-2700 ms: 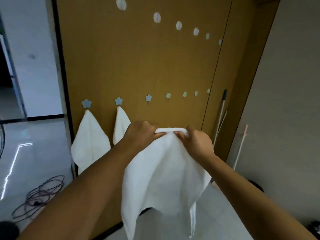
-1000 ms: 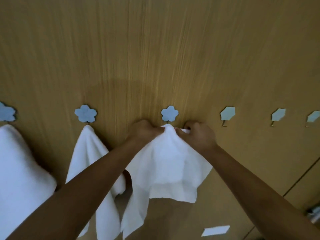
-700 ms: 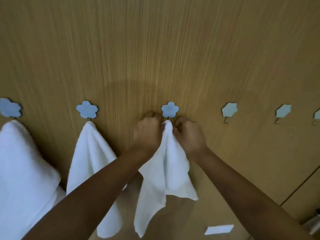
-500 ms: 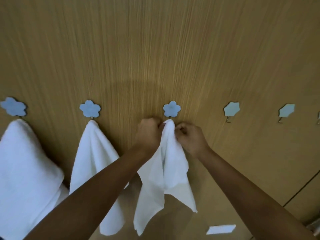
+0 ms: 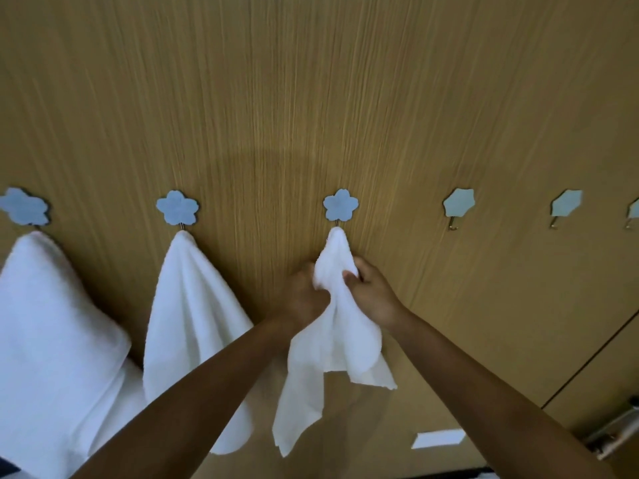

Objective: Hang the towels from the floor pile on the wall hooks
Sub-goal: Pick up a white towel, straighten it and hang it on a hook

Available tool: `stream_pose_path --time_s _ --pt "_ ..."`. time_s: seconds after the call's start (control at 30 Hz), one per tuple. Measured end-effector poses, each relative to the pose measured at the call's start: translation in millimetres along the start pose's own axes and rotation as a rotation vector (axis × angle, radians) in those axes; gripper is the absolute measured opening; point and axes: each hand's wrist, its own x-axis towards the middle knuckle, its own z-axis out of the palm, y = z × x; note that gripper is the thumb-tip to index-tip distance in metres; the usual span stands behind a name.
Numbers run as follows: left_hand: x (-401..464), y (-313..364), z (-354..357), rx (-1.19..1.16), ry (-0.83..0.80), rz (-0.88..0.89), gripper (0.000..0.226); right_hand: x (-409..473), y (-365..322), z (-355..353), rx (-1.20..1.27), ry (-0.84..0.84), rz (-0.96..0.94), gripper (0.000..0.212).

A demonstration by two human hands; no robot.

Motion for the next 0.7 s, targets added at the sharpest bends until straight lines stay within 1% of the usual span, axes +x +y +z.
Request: stream_pose_path --time_s 0.07,0.1,0.13,0.17,0.2,0.27,0.33,0.37,0.4,0.47,0.5,0.63,0.7 --pt "-6 -1 -4 -0.257 -0.095 -0.116 0.022 -3 2 5 0.063 0.003 0.019 0.034" --pt "-8 -3 -7 -0.368 -0.133 -0.188 0.017 -4 4 6 0.118 0.006 0.032 0.033" --pt "-10 -3 -11 -0.436 -0.150 -0.260 0.016 -5 5 7 0.172 0.006 0.058 0.030" --pt "-9 -5 -13 -0.469 -0.147 -0.325 0.019 -6 7 6 0.213 0.005 0.085 0.027" --pt "-9 -6 -14 -0.499 -0.119 -0.385 0.018 -7 10 7 0.223 0.009 0.102 0.028" --pt "-9 -6 -14 -0.572 -0.045 -0.491 0.013 -10 13 8 0.183 0.021 0.098 0.032" --pt "-8 -9 -11 -0.655 -0.006 -0.535 0.010 -13 14 10 0.150 0.033 0.089 0.035" --pt "-8 -12 -10 -0.662 -0.003 -0.521 0.012 -13 15 12 0.137 0.036 0.089 0.036" --pt "-7 -17 -7 -0.644 -0.014 -0.486 0.019 -14 16 14 0.114 0.037 0.093 0.038" --pt "-6 -22 -1 -0.513 -0.052 -0.370 0.027 -15 17 17 0.039 0.027 0.093 0.040" --pt "-6 -25 1 -0.386 -0.052 -0.297 0.030 -16 18 18 -0.001 0.024 0.091 0.041" --pt "-7 -32 0 0.299 0.032 -0.013 0.043 -22 17 19 -0.196 0.053 0.085 0.041" --pt "-9 -32 -9 0.497 0.046 0.037 0.049 -24 16 19 -0.321 0.100 0.080 0.044"
